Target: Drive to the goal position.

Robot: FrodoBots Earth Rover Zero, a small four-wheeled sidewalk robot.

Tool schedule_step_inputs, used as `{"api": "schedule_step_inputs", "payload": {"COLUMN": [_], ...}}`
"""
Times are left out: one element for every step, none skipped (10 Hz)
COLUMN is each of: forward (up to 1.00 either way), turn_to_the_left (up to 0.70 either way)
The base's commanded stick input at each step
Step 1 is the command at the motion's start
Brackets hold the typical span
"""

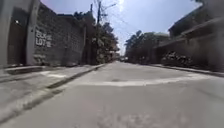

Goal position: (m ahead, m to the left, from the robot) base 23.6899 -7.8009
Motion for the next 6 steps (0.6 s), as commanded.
{"api": "schedule_step_inputs", "payload": {"forward": [1.00,1.00,1.00,1.00,1.00,1.00], "turn_to_the_left": [0.02,0.02,0.02,0.02,0.02,0.02]}}
